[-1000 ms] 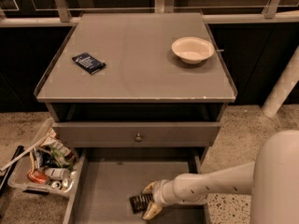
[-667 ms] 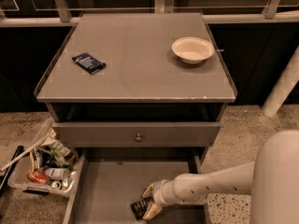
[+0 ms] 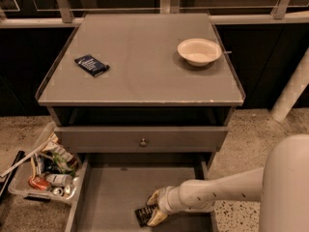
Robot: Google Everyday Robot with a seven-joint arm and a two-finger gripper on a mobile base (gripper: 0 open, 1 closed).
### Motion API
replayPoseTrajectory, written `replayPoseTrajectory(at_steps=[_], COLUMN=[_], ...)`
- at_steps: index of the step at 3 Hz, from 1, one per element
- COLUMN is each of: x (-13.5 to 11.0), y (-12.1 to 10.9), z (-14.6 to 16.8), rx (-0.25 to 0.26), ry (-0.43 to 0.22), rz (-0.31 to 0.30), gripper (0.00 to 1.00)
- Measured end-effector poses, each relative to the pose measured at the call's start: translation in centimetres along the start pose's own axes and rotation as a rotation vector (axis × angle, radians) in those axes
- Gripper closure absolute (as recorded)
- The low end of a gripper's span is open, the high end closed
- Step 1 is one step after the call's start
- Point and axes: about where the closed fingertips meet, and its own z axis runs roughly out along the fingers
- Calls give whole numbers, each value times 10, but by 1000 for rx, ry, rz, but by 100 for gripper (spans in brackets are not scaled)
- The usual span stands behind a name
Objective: Pick rxbar chocolate from middle drawer and place on counter
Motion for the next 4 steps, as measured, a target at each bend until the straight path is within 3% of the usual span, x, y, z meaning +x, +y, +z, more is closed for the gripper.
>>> replayPoseTrajectory(at_steps=[4], x=[-29], y=[6], z=[-5], rx=[-6], ry=[-55], rz=[-48], gripper=[100])
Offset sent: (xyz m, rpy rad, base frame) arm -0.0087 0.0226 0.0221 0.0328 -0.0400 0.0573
